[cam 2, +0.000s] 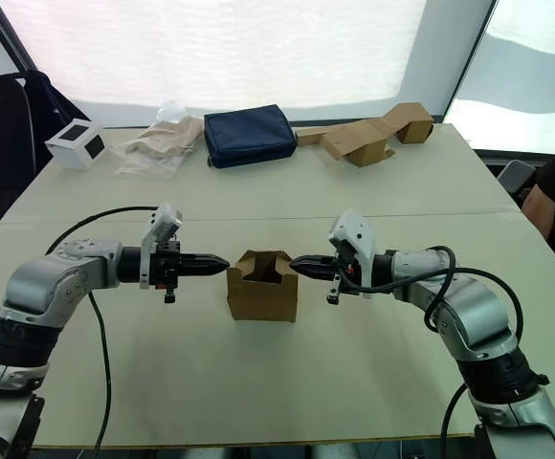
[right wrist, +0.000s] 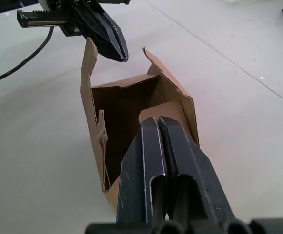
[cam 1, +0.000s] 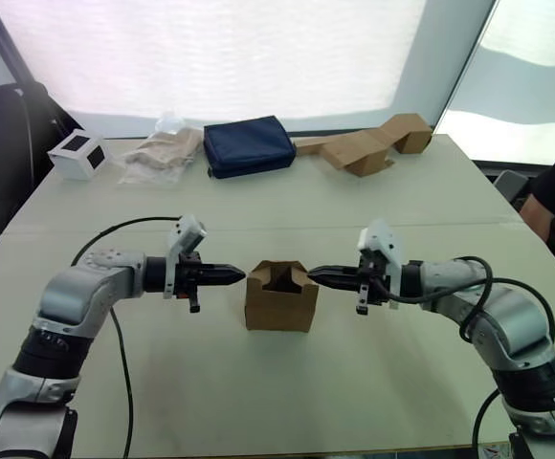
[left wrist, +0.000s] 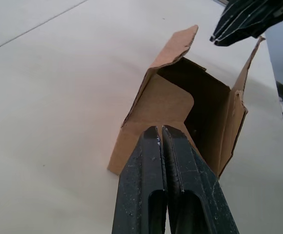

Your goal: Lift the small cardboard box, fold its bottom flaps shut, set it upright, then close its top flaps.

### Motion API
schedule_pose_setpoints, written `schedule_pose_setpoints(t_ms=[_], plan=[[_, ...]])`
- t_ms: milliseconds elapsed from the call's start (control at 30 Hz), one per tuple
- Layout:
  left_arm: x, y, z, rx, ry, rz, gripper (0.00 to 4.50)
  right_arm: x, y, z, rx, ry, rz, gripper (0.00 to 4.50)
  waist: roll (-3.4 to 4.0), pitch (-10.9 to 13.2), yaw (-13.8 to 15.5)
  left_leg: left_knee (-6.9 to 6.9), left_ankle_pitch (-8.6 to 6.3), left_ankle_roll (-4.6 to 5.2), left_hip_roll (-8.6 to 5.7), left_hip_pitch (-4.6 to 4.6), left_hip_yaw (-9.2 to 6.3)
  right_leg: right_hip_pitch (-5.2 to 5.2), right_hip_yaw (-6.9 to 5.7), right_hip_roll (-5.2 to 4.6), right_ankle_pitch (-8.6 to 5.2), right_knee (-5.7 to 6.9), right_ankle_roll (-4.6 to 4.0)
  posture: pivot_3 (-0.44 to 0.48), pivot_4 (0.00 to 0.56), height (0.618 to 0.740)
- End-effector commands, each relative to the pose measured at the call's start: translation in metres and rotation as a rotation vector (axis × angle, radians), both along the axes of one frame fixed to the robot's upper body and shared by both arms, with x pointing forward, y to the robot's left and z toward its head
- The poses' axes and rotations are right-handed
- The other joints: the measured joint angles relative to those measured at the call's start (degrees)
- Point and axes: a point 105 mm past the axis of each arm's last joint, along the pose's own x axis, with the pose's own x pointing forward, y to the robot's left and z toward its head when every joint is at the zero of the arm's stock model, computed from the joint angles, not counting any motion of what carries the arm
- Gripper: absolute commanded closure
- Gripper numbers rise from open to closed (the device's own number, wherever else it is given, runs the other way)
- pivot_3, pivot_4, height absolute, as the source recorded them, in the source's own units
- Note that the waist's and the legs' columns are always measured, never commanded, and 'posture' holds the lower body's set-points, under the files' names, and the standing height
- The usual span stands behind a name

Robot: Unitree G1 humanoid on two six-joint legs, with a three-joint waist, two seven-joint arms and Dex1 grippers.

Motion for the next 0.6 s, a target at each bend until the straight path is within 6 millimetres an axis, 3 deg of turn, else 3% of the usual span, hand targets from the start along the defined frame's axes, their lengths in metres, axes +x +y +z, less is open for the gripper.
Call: schedule_pose_setpoints(t_ms=[33, 267, 600], plan=[[0.0, -0.007, 0.004, 0.008, -0.043, -0.029, 4.41, 0.002, 0.004, 0.005, 0.0, -0.041, 0.029, 4.5, 0.0, 0.0, 0.01, 0.0, 0.0, 0.0, 0.0, 0.0, 0.0, 0.0, 0.0, -0.02, 0.0, 0.0, 0.0, 0.0, 0.15, 0.74], [0.006, -0.022, -0.009, 0.045, -0.067, -0.052, 4.41, 0.01, 0.012, -0.007, -0.055, -0.042, 0.079, 4.5, 0.0, 0.0, -0.02, 0.01, 0.0, 0.0, 0.0, 0.01, 0.0, 0.0, 0.0, 0.0, 0.0, 0.02, 0.0, 0.0, 0.15, 0.74], [0.005, -0.025, -0.015, 0.052, -0.056, -0.067, 4.41, 0.014, 0.015, -0.018, -0.121, -0.05, 0.127, 4.5, 0.0, 0.0, -0.04, 0.01, 0.0, 0.0, 0.0, 0.01, 0.0, 0.0, 0.0, -0.03, 0.0, 0.02, 0.0, 0.0, 0.15, 0.74]])
